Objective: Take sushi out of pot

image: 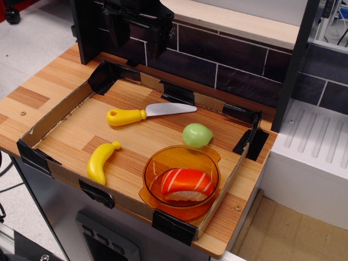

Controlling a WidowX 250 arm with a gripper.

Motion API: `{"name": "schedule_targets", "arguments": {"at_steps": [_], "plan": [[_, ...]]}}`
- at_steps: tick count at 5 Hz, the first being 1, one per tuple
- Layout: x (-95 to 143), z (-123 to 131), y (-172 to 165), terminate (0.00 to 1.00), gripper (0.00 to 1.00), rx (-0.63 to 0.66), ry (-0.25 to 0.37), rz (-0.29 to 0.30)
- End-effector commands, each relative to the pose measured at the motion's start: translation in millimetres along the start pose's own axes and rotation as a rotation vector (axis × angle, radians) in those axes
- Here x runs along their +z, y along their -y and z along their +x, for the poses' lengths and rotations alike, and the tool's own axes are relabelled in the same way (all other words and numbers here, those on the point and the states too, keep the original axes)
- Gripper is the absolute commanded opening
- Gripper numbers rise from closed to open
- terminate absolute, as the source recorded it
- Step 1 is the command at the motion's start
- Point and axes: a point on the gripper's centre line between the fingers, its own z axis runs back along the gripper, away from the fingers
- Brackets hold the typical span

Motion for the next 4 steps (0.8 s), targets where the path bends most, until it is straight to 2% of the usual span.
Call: {"name": "schedule_targets", "arguments": {"at_steps": [1, 2, 3, 4], "plan": [[0.0, 0.0, 0.0, 0.00, 1.00, 0.000, 0.000, 0.000], [17.8, -11.2, 15.7, 0.00, 1.00, -0.119, 0.082, 0.001], [36.0, -30.9, 31.1, 0.00, 1.00, -0.209, 0.090, -0.030], [43.4, -61.5, 47.2, 0.00, 1.00, -0.343, 0.067, -0.082]]}}
